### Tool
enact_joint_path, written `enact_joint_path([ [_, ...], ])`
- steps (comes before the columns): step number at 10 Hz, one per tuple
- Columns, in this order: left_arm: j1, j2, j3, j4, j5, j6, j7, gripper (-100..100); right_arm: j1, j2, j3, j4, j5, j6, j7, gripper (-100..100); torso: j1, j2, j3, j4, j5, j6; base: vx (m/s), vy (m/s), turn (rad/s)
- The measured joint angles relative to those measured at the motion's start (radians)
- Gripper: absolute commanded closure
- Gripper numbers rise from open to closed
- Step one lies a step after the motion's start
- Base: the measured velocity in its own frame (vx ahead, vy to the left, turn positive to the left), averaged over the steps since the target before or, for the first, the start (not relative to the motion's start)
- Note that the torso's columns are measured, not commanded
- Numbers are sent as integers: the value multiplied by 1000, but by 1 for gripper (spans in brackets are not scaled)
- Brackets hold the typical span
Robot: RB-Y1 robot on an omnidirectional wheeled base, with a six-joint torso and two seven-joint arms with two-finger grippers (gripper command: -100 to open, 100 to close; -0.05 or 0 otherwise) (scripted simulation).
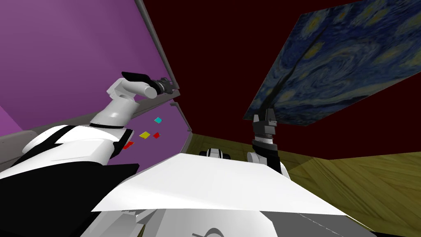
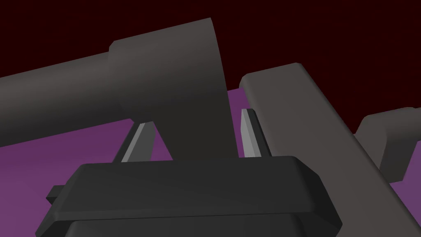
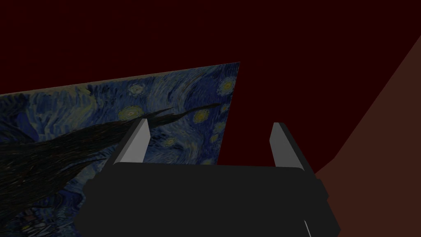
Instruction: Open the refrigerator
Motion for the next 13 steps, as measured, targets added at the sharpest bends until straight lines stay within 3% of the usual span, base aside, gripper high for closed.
enact_joint_path([
  [2, -4, 14, -14, -42, 26, 6, 12, 100, 0, 0, 0, 0, 0, 0, 0, 0, -3, 1, 0, 2, -2, -1, -87, -91, -6],
  [4, 10, 19, -18, -101, 29, 10, 38, 100, 0, 0, 0, 0, 0, 0, 0, 0, -4, 1, 1, 1, -2, 0, -108, -107, -1],
  [7, -11, 30, -62, -167, 68, 9, 57, 100, 0, 0, 0, 0, 0, 0, 0, 0, -6, -2, -1, 2, -5, 1, -142, -124, -20],
  [13, 9, 39, -63, -301, 111, 19, 98, 100, 0, 0, 0, 0, 0, 0, 0, 0, -7, 1, 0, 0, -3, 2, -107, -59, 1],
])
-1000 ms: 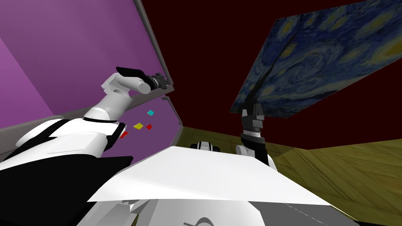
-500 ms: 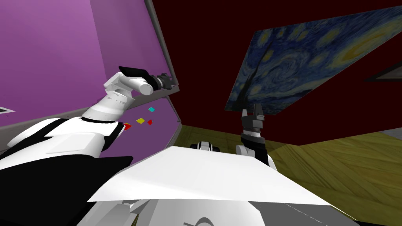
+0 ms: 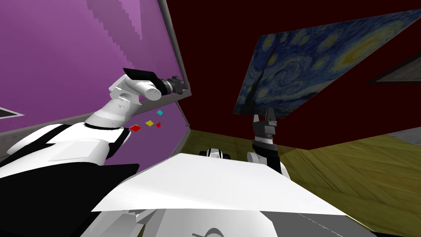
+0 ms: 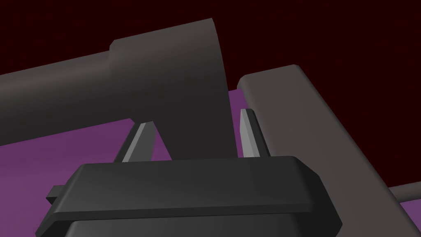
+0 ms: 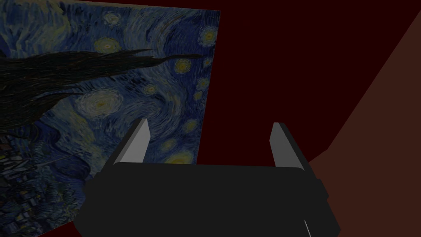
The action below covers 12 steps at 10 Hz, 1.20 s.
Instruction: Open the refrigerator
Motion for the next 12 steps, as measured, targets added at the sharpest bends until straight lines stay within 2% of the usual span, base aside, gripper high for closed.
enact_joint_path([
  [1, -1, -9, -8, -17, 0, -2, 4, 100, 0, 0, 0, 0, 0, 0, 0, 0, 2, -2, -1, 0, 1, 0, -154, -47, -7],
  [3, 1, 1, -6, -59, 34, 0, 5, 100, 0, 0, 0, 0, 0, 0, 0, 0, 5, -1, -1, 3, 0, -3, -101, -40, 3],
  [4, 5, -4, -3, -94, 24, 5, 21, 100, 0, 0, 0, 0, 0, 0, 0, 0, 4, 0, 0, 2, 1, -2, -80, -43, 10],
  [7, 2, -7, -7, -159, 35, 13, 40, 100, 0, 0, 0, 0, 0, 0, 0, 0, 2, 0, 0, 3, -1, -1, -105, -42, 4],
  [8, 6, -2, 0, -192, 46, 17, 48, 100, 0, 0, 0, 0, 0, 0, 0, 0, 1, 2, 1, 3, -1, 0, -167, -61, 14],
  [9, 12, -7, 6, -239, 39, 23, 68, 100, 0, 0, 0, 0, 0, 0, 0, 0, 0, 3, 2, 2, 0, 1, -143, -75, -11],
  [11, 7, 5, 2, -272, 84, 20, 61, 100, 0, 0, 0, 0, 0, 0, 0, 0, -1, 1, -1, 4, -2, 1, -155, -89, 19],
  [12, 12, 4, 4, -301, 90, 17, 65, 100, 0, 0, 0, 0, 0, 0, 0, 0, -3, 0, 0, 3, -2, 2, -139, -50, 3],
])
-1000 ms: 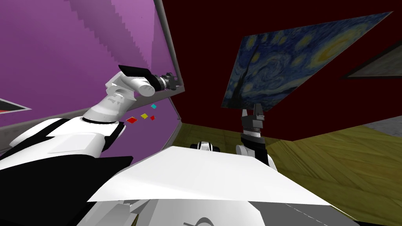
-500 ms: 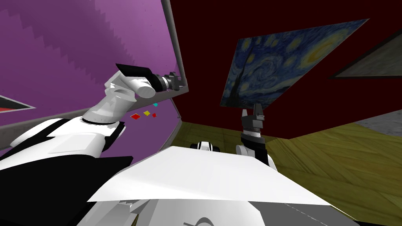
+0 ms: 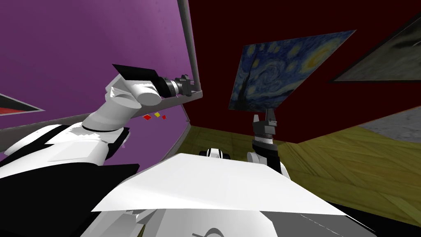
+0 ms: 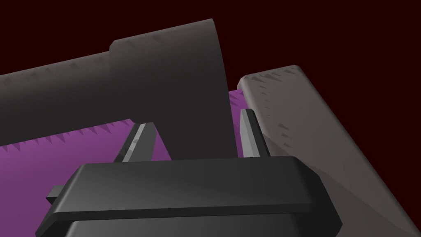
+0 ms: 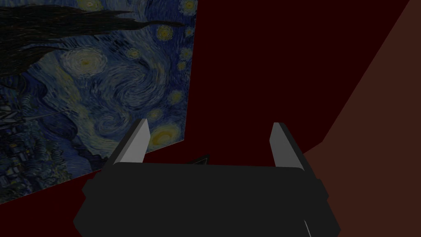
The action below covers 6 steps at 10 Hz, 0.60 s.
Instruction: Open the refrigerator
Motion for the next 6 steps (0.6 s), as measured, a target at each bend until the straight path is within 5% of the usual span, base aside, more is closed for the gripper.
enact_joint_path([
  [2, 5, -5, -7, -28, 4, 3, 10, 100, 0, 0, 0, 0, 0, 0, 0, 0, 3, -7, -5, -1, 0, -2, -102, 3, -91],
  [6, 6, 23, -17, -43, 28, -31, 15, 100, 0, 0, 0, 0, 0, 0, 0, 0, 6, -2, -1, -3, 3, -3, -283, 14, -229],
])
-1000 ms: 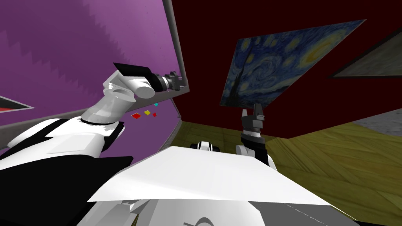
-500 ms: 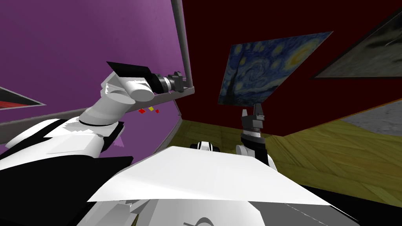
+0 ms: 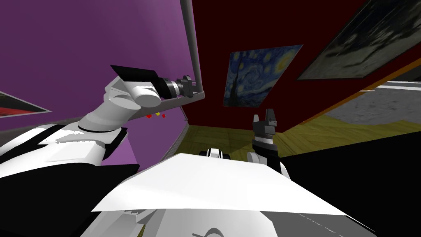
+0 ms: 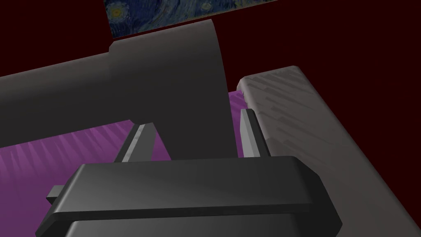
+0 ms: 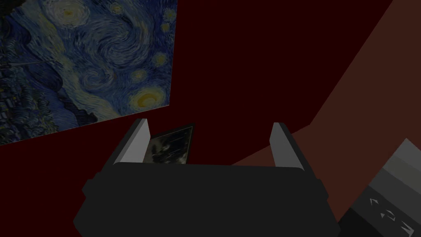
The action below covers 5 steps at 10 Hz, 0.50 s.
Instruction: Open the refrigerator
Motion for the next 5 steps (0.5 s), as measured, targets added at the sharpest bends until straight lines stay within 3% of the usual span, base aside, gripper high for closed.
enact_joint_path([
  [1, -2, 11, -4, -7, 9, -8, 4, 100, 0, 0, 0, 0, 0, 0, 0, 0, 1, 0, 0, 1, 0, 1, -297, 42, -315],
  [5, 0, 43, -17, -26, 28, -48, 11, 100, 0, 0, 0, 0, 0, 0, 0, 0, -3, 0, 0, 1, -2, 3, -263, -43, -168],
])
